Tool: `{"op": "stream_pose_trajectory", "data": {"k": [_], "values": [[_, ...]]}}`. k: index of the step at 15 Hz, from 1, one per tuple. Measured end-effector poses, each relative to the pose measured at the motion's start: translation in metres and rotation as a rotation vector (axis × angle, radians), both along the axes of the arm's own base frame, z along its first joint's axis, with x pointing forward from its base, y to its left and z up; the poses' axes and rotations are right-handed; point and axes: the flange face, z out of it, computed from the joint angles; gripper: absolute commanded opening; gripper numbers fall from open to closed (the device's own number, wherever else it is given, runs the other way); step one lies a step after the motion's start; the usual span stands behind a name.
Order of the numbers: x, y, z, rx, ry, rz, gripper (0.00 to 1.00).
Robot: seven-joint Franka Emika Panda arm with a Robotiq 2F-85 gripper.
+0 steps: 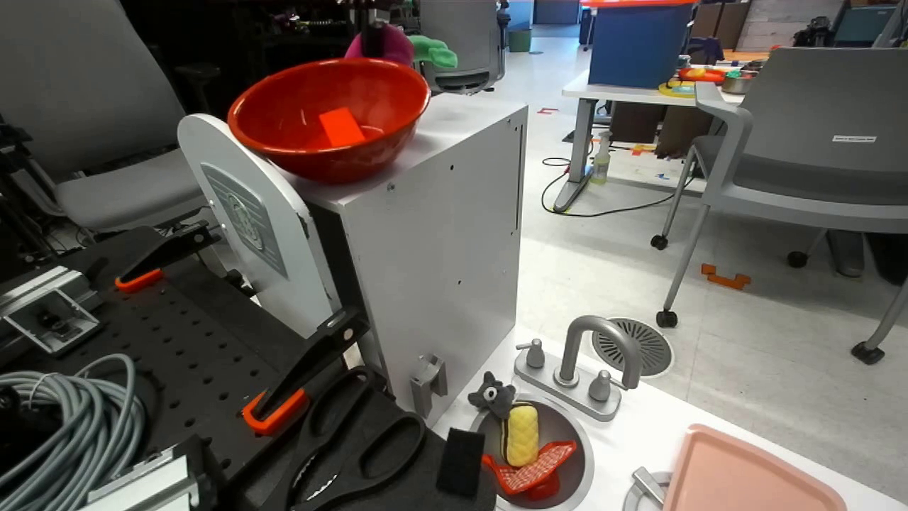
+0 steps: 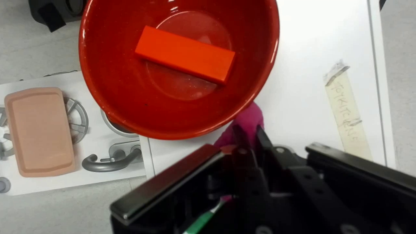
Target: Pick up the purple toy from the top of the cabinet and put it in the orange bowl.
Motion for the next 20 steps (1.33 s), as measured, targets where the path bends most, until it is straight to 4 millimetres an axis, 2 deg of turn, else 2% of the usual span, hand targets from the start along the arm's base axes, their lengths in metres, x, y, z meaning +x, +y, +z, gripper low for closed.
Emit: {"op": "stream_pose_trajectory", "data": {"k": [5, 9, 20], "values": [[0.002, -0.01, -0.013, 0.042, 0.02, -0.021, 0.02], [0.009, -0.017, -0.015, 0.042, 0.011, -0.031, 0.02], [0.034, -0.033, 0.002, 0.026, -0.136, -0.057, 0.02]]}}
